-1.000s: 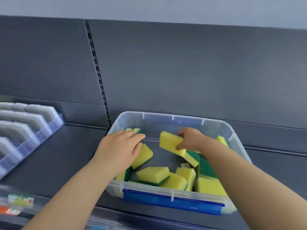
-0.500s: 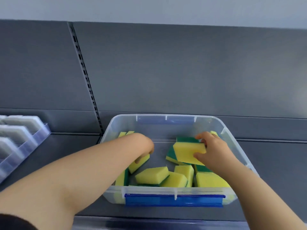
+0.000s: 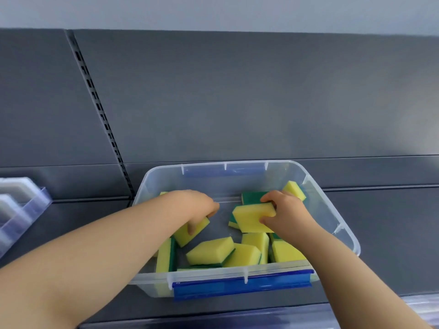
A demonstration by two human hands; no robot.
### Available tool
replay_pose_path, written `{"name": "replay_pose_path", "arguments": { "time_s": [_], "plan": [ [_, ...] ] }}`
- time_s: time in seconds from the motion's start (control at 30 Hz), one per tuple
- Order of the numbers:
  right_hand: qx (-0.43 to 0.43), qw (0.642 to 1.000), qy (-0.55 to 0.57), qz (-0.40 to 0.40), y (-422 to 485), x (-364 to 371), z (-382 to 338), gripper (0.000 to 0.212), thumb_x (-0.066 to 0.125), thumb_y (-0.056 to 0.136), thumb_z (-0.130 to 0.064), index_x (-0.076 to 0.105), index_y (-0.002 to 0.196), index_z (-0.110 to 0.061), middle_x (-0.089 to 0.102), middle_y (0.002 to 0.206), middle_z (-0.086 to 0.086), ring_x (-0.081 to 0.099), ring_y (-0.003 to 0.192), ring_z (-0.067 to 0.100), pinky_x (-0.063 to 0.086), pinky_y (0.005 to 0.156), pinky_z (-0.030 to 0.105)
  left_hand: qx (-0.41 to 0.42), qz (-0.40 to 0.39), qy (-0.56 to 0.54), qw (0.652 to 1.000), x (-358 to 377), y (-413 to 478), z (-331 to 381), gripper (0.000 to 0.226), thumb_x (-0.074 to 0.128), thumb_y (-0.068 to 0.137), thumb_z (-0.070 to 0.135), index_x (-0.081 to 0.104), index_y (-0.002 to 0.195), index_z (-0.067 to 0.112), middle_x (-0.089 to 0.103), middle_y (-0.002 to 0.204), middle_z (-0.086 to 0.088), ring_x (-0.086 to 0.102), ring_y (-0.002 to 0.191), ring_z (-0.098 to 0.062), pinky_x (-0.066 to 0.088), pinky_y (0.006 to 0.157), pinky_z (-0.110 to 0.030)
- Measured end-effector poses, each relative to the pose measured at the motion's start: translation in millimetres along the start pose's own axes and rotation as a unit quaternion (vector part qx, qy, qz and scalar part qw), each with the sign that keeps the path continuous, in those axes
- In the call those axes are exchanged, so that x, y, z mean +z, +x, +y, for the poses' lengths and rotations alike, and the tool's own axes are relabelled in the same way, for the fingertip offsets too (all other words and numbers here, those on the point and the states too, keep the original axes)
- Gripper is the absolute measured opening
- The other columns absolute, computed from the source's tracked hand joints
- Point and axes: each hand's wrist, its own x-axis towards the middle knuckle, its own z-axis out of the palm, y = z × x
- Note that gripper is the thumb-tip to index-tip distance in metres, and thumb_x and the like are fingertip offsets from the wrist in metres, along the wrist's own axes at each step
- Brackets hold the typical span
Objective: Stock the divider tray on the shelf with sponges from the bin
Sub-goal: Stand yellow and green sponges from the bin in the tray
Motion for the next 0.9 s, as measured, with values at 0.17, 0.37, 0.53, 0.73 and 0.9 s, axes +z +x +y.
{"name": "replay_pose_path", "arguments": {
  "time_s": [0.17, 0.37, 0.53, 0.73, 0.9],
  "plan": [
    [-0.011, 1.000, 0.016, 0.000, 0.1, -2.6, 0.7, 0.043, 0.064, 0.083, -0.018, 0.050, 0.124, -0.022, 0.051, 0.116, 0.001, 0.045, 0.091, 0.012, 0.036, 0.075, 0.019, -0.005, 0.148, -0.141, 0.979, -8.5, -28.4, -3.6, 0.037, 0.069, 0.078, 0.026, 0.038, 0.099, 0.027, 0.051, 0.095, 0.002, 0.048, 0.077, -0.019, 0.035, 0.055, -0.031],
    [0.008, 0.995, 0.096, 0.014, -2.2, -6.3, 5.0, 0.053, 0.062, 0.084, -0.013, 0.038, 0.130, -0.024, 0.049, 0.125, 0.003, 0.049, 0.104, 0.015, 0.038, 0.071, 0.017, -0.025, 0.279, -0.351, 0.893, -10.7, -60.8, 8.2, 0.040, 0.072, 0.078, 0.030, 0.049, 0.111, 0.033, 0.051, 0.113, 0.016, 0.048, 0.104, -0.008, 0.042, 0.091, -0.029],
    [-0.019, 0.995, 0.093, 0.034, -5.7, -11.8, 4.7, 0.049, 0.066, 0.081, -0.015, 0.048, 0.126, -0.020, 0.056, 0.120, 0.000, 0.050, 0.105, 0.010, 0.033, 0.082, 0.013, -0.096, 0.430, -0.448, 0.778, 4.8, -79.1, 33.5, 0.042, 0.076, 0.075, 0.025, 0.055, 0.109, 0.039, 0.052, 0.104, 0.028, 0.049, 0.100, 0.002, 0.036, 0.081, -0.009],
    [-0.087, 0.989, 0.103, 0.066, -14.5, -13.7, 7.4, 0.039, 0.069, 0.080, -0.015, 0.055, 0.116, -0.019, 0.055, 0.105, -0.006, 0.050, 0.101, 0.011, 0.032, 0.081, 0.013, -0.140, 0.485, -0.390, 0.770, 7.9, -87.3, 63.8, 0.047, 0.074, 0.077, 0.022, 0.056, 0.120, 0.033, 0.049, 0.108, 0.024, 0.041, 0.096, 0.007, 0.028, 0.080, 0.003],
    [-0.122, 0.975, 0.144, 0.117, -21.0, -11.6, 14.0, 0.033, 0.070, 0.078, -0.011, 0.056, 0.106, -0.022, 0.052, 0.094, -0.013, 0.048, 0.088, 0.007, 0.033, 0.074, 0.007, -0.187, 0.525, -0.364, 0.746, 7.0, -98.4, 81.4, 0.048, 0.078, 0.074, 0.023, 0.061, 0.118, 0.025, 0.053, 0.109, 0.015, 0.040, 0.097, 0.016, 0.023, 0.085, 0.006]
  ]
}}
